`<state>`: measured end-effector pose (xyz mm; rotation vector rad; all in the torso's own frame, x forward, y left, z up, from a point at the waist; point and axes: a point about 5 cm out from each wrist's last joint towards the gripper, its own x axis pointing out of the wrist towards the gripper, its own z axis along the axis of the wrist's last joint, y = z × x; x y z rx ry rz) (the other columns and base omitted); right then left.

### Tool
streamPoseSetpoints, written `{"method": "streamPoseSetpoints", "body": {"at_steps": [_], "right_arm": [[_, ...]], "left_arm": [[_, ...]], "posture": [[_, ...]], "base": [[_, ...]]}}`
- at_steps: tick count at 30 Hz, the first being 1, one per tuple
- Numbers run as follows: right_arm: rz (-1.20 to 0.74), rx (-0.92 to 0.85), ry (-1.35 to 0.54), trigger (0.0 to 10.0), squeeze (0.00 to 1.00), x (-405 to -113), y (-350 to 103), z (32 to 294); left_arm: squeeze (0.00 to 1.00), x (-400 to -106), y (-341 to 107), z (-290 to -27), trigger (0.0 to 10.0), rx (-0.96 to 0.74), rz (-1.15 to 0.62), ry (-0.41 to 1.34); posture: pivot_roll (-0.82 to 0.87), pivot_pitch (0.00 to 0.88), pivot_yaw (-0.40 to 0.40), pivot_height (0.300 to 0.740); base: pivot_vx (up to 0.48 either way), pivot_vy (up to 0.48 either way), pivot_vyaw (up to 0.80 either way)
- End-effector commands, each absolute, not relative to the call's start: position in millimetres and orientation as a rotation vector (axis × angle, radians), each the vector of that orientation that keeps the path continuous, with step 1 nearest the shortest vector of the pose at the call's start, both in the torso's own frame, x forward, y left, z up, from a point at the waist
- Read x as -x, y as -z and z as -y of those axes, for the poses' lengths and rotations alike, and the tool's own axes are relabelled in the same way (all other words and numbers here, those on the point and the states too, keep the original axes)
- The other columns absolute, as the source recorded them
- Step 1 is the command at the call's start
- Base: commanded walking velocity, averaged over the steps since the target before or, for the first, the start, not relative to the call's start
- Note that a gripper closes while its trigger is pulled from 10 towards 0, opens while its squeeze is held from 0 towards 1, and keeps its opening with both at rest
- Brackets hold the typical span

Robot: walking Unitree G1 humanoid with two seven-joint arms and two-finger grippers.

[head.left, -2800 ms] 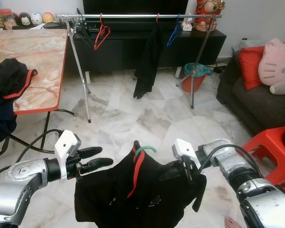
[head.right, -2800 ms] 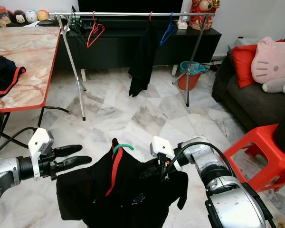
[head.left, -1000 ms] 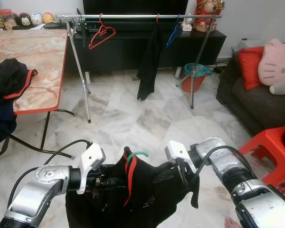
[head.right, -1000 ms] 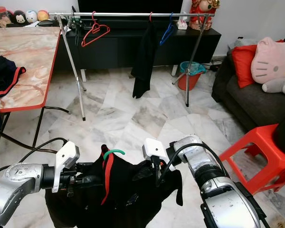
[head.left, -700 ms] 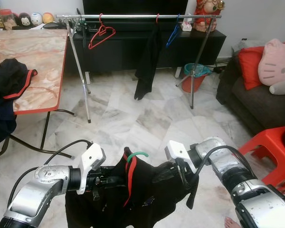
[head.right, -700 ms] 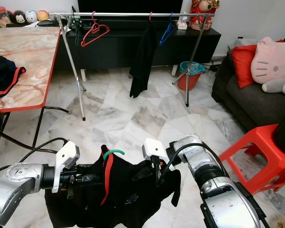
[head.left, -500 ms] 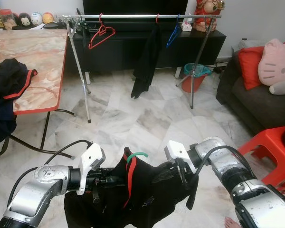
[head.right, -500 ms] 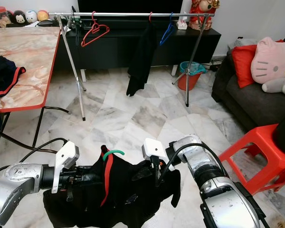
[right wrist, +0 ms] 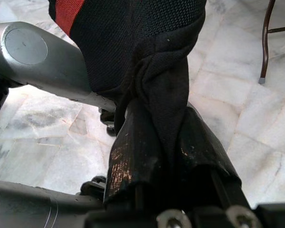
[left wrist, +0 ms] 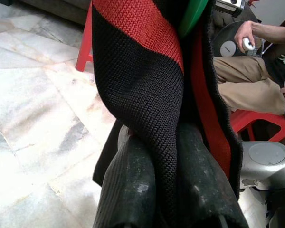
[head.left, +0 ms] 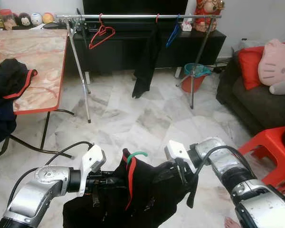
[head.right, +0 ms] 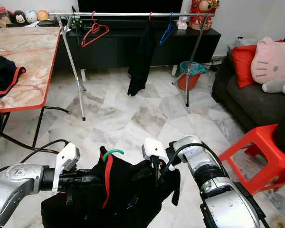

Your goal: Hang hanger

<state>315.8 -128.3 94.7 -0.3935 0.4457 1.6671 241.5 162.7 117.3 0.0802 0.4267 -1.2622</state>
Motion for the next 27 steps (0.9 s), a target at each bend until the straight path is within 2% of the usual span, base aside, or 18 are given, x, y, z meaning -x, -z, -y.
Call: {"method": "streamPoseSetpoints", "body": {"at_steps": [1, 26, 27], "right_arm": [[-0.385, 0.399, -1.68, 5.0, 0.0, -318.6, -102.9, 122.0], [-0.385, 0.399, -1.68, 5.0, 0.0, -318.6, -102.9, 122.0], [-0.384, 0.4, -1.679, 5.5, 0.0, -318.6, -102.8, 122.1]], "left_arm": [[0.0, -239.3, -118.1, -159.2, 0.0, -0.084, -0.426, 1.276], [0.0, -239.3, -118.1, -159.2, 0.0, -0.084, -0.426, 1.276], [0.0, -239.3, -118.2, -159.0, 0.0, -0.083, -0.427, 1.276]], "posture": [[0.11, 0.014, -0.129, 0.74], [0.11, 0.014, -0.129, 0.74], [0.11, 0.014, -0.129, 0.74]], "base": [[0.0, 0.0, 0.0], [0.0, 0.0, 0.0], [0.0, 0.0, 0.0]]}}
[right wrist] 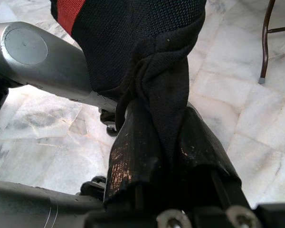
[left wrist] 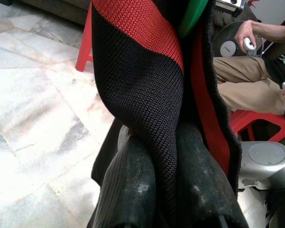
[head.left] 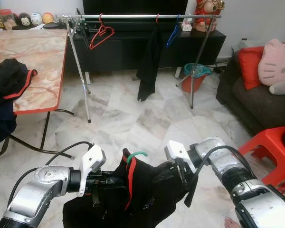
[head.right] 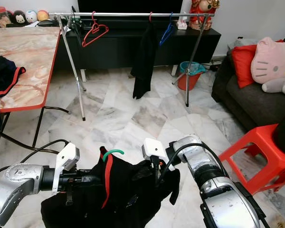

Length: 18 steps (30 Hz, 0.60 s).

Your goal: Hang hanger

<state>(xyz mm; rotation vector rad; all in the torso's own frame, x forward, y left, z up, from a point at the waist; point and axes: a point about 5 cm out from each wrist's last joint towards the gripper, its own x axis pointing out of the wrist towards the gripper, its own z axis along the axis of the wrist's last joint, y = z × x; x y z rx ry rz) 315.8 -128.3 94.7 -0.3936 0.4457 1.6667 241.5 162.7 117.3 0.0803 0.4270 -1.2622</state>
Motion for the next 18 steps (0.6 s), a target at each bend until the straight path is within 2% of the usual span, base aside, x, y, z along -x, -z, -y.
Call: {"method": "streamPoseSetpoints", "body": {"at_steps": [1, 17, 18], "right_arm": [[-0.404, 0.406, -1.703, 10.0, 1.0, -317.5, -102.5, 122.5], [-0.434, 0.419, -1.736, 10.0, 1.0, -315.1, -100.9, 123.1], [-0.424, 0.444, -1.719, 10.0, 0.75, -316.4, -101.6, 122.9]], "left_arm": [[0.0, -239.8, -115.8, -159.7, 0.0, -0.101, -0.438, 1.27], [0.0, -243.4, -113.5, -159.0, 0.0, -0.133, -0.44, 1.257], [0.0, -243.7, -113.2, -159.5, 0.0, -0.137, -0.441, 1.252]], "posture": [[0.11, 0.016, -0.128, 0.74], [0.11, 0.01, -0.126, 0.74], [0.11, 0.006, -0.124, 0.74]], "base": [[0.0, 0.0, 0.0], [0.0, 0.0, 0.0], [0.0, 0.0, 0.0]]}}
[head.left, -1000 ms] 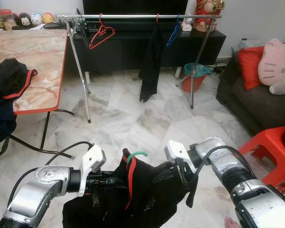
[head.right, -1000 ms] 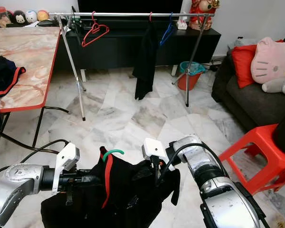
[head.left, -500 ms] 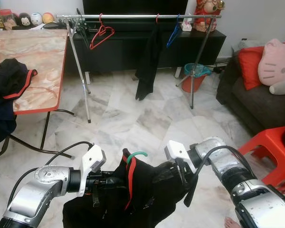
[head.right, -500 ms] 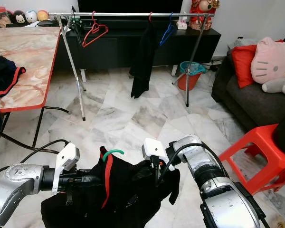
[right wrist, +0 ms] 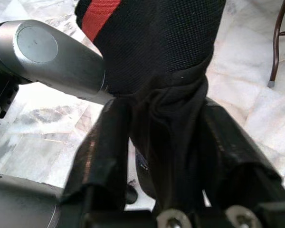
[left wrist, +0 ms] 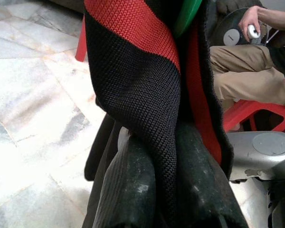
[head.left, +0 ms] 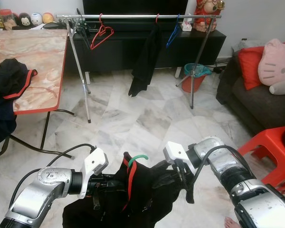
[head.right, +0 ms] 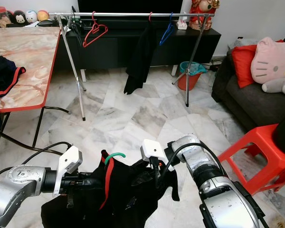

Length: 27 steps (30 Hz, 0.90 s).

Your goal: Hang hanger

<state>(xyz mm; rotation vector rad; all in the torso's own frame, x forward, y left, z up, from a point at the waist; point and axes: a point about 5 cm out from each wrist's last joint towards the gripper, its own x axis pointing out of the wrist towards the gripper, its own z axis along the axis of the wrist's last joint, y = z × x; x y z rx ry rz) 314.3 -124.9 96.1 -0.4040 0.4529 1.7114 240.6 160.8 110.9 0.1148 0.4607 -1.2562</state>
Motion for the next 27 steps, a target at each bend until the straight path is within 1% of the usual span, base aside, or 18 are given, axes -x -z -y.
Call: {"method": "streamPoseSetpoints", "body": {"at_steps": [1, 2, 5, 8, 14, 17, 18, 19, 20, 21, 22, 24, 27], "right_arm": [[-0.424, 0.444, -1.719, 10.0, 0.75, -316, -102, 123], [-0.423, 0.472, -1.702, 10.0, 0.0, -318, -102, 123], [-0.44, 0.529, -1.665, 10.0, 0.0, -320, -101, 127], [-0.438, 0.581, -1.563, 10.0, 0.0, -327, -105, 136], [-0.423, 0.59, -1.469, 10.0, 0.0, -333, -109, 146], [-0.365, 0.559, -1.299, 10.0, 0.0, -344, -116, 152], [-0.365, 0.559, -1.299, 10.0, 0.0, -344, -116, 152], [-0.314, 0.495, -1.077, 10.0, 0.0, -356, -121, 161], [-0.314, 0.495, -1.077, 10.0, 0.0, -356, -121, 161], [-0.281, 0.421, -0.81, 10.0, 0.0, -366, -122, 175], [-0.283, 0.381, -0.692, 10.0, 0.0, -368, -119, 184], [-0.289, 0.327, -0.533, 10.0, 0.0, -368, -114, 196], [-0.329, 0.195, -0.287, 10.0, 0.0, -360, -96, 219]], "left_arm": [[0.0, -244, -113, -160, 0.0, -0.137, -0.441, 1.252], [0.0, -245, -112, -161, 0.0, -0.147, -0.442, 1.237], [0.0, -248, -109, -164, 0.0, -0.173, -0.447, 1.194], [0.0, -255, -101, -175, 0.0, -0.237, -0.456, 1.075], [0.0, -263, -99, -184, 0.0, -0.255, -0.437, 0.961], [0.0, -272, -94, -193, 0.0, -0.26, -0.426, 0.838], [0.0, -272, -94, -193, 0.0, -0.26, -0.426, 0.838], [0.0, -279, -89, -204, 7.9, -0.261, -0.417, 0.702], [0.0, -279, -89, -204, 7.9, -0.261, -0.417, 0.702], [0.0, -284, -84, -213, 10.0, -0.255, -0.395, 0.576], [0.0, -286, -82, -216, 10.0, -0.241, -0.386, 0.523], [0.0, -287, -79, -220, 10.0, -0.217, -0.374, 0.452], [0.0, -286, -75, -227, 10.0, -0.173, -0.348, 0.346]], "posture": [[0.11, 0.006, -0.124, 0.74], [0.11, 0.006, -0.124, 0.74], [0.11, 0.006, -0.124, 0.74], [0.1, 0.014, -0.122, 0.74], [0.1, 0.022, -0.117, 0.74], [0.09, 0.023, -0.116, 0.74], [0.09, 0.023, -0.116, 0.74], [0.08, 0.024, -0.112, 0.74], [0.08, 0.024, -0.112, 0.74], [0.08, 0.024, -0.108, 0.74], [0.08, 0.024, -0.107, 0.74], [0.08, 0.024, -0.105, 0.74], [0.06, 0.026, -0.096, 0.74]], "base": [[0.0, 0.0, 0.0], [0.0, 0.0, 0.0], [0.0, 0.0, 0.0], [0.0, 0.0, 0.0], [0.0, 0.0, 0.0], [0.0, 0.0, 0.0], [0.0, 0.0, 0.0], [0.0, 0.0, 0.0], [0.0, 0.0, 0.0], [0.0, 0.0, 0.0], [0.0, 0.0, 0.0], [0.0, 0.0, 0.0], [0.0, 0.0, 0.0]]}}
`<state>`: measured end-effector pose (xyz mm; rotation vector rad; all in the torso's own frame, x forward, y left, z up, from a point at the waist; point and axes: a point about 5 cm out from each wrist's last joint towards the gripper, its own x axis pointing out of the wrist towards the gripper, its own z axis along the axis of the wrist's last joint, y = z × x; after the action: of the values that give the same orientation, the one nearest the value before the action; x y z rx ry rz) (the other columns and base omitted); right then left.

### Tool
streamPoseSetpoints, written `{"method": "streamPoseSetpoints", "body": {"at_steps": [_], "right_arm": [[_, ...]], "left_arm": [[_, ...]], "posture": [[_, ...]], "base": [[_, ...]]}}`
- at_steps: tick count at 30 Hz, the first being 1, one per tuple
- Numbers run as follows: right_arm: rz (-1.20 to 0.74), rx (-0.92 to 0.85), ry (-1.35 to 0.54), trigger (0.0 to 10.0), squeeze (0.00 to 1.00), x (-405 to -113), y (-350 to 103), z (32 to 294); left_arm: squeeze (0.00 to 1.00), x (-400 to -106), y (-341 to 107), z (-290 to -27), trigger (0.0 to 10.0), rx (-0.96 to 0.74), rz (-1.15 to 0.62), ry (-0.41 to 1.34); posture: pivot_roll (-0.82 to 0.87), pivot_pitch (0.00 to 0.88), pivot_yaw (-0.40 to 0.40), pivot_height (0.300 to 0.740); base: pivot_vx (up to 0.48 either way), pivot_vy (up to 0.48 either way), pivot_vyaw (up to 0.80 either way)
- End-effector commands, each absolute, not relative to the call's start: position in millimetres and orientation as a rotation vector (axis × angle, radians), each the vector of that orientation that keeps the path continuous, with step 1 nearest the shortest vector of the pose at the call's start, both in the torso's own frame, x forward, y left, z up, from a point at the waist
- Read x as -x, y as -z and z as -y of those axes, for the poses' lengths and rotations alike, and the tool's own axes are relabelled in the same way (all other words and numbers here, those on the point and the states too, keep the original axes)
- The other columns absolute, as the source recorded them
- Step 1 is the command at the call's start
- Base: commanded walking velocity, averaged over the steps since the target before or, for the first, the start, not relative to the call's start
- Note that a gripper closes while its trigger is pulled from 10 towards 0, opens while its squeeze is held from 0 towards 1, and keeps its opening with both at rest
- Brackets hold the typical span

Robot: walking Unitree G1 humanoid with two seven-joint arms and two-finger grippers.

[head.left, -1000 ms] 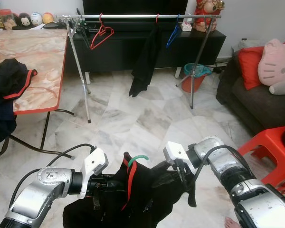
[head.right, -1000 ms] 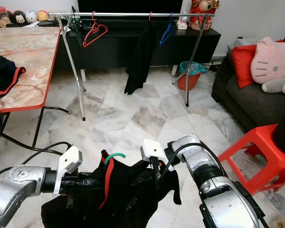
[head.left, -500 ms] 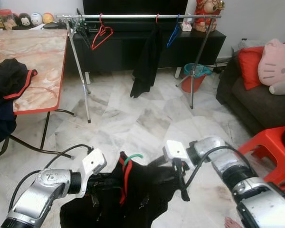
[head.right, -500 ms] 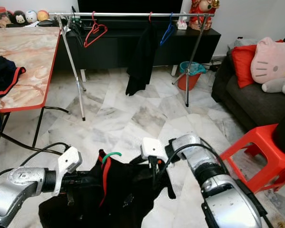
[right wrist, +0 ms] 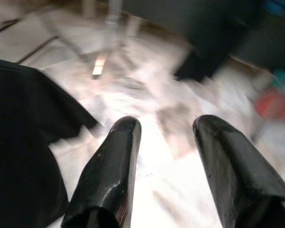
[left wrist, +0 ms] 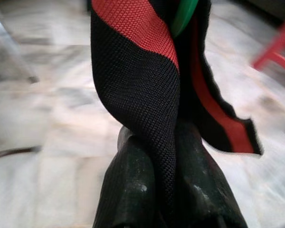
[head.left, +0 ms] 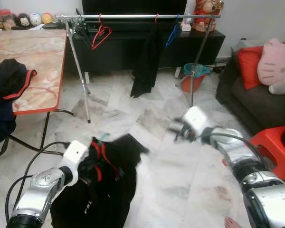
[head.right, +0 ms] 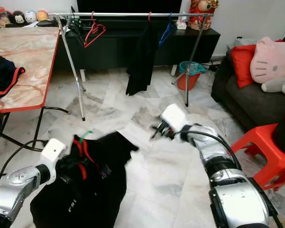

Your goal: Hang hanger

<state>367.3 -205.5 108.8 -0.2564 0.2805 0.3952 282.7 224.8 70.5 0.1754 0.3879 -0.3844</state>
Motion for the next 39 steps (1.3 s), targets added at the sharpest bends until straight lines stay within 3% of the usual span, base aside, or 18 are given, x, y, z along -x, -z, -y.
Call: {"method": "streamPoseSetpoints", "body": {"at_steps": [1, 10, 12, 15, 25, 39], "right_arm": [[-0.373, 0.156, -0.215, 10.0, 0.0, -351, -80, 226], [-0.632, 0.002, 0.058, 10.0, 0.0, -283, 7, 229], [-0.653, -0.002, 0.07, 10.0, 0.0, -277, 13, 228], [-0.794, 0.004, 0.1, 10.0, 0.0, -238, 47, 221], [-1.003, -0.071, 0.138, 10.0, 0.0, -169, 89, 205], [-0.98, -0.076, 0.122, 10.0, 0.0, -177, 86, 197]], "left_arm": [[0.0, -286, -75, -228, 10.0, -0.145, -0.324, 0.305], [0.0, -289, -79, -210, 10.0, -0.025, -0.157, 0.189], [0.0, -288, -79, -210, 10.0, -0.018, -0.151, 0.18], [0.0, -285, -78, -208, 10.0, -0.002, -0.123, 0.152], [0.0, -275, -79, -206, 10.0, -0.018, -0.08, 0.107], [0.0, -283, -93, -213, 10.0, -0.003, -0.033, 0.106]], "posture": [[0.06, 0.027, -0.092, 0.74], [0.06, 0.004, -0.07, 0.74], [0.06, 0.004, -0.07, 0.74], [0.05, 0.0, -0.061, 0.74], [0.07, 0.0, -0.066, 0.74], [0.04, 0.0, -0.041, 0.74]], "base": [[0.0, 0.0, 0.0], [0.0, 0.0, 0.0], [0.0, 0.0, 0.0], [0.0, 0.0, 0.0], [0.0, 0.0, 0.0], [0.123, 0.0, 0.0]]}}
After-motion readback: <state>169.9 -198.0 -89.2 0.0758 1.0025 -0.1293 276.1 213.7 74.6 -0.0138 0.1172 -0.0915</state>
